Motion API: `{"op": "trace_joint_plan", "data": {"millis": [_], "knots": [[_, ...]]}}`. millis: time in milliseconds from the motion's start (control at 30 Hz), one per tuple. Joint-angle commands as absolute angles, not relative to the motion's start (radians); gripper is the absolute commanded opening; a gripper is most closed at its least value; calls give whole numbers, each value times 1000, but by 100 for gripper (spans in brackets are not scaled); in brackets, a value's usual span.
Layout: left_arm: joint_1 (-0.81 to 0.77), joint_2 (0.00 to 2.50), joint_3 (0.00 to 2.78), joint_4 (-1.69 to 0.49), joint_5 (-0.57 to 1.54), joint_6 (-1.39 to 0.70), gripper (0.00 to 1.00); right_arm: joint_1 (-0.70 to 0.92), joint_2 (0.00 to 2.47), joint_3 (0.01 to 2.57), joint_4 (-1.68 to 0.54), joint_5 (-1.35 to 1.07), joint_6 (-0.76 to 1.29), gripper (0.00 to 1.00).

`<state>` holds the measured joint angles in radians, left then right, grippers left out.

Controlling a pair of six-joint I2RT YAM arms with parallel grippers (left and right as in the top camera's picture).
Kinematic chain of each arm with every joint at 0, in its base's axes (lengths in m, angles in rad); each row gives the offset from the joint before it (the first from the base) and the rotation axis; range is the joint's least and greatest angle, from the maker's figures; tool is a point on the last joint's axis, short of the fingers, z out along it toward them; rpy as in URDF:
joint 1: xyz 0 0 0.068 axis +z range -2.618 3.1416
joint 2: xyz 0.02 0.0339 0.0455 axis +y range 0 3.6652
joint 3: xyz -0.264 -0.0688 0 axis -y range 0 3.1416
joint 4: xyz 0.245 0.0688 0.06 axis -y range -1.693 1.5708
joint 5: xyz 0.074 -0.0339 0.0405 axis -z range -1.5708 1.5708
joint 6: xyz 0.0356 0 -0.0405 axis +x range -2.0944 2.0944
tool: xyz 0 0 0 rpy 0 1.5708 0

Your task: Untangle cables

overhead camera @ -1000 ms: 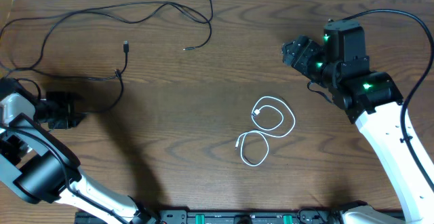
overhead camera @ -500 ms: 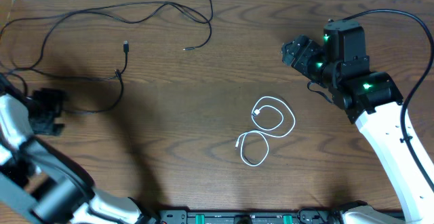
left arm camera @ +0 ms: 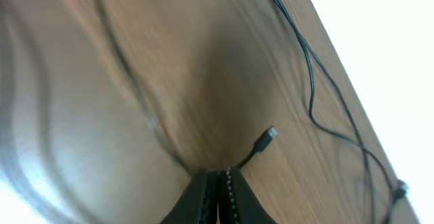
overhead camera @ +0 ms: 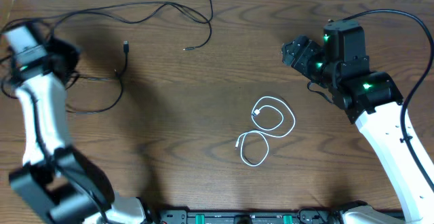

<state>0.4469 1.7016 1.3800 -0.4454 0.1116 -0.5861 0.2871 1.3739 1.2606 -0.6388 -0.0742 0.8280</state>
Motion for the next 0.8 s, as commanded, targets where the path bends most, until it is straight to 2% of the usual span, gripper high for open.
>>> {"op": "trace_joint_plan", "data": {"millis": [0,267,767], "knots": [[399,1817,1378,-374,34,-579,8,283,1377,1264,-640,-83,814,82],[366,1984,1378,-167,67,-480,8,283,1377,1264,-632,-119,814,83],[365,2115,1378,-211,66,-444,8,283,1377,1264,-636,-118,814,85]]}}
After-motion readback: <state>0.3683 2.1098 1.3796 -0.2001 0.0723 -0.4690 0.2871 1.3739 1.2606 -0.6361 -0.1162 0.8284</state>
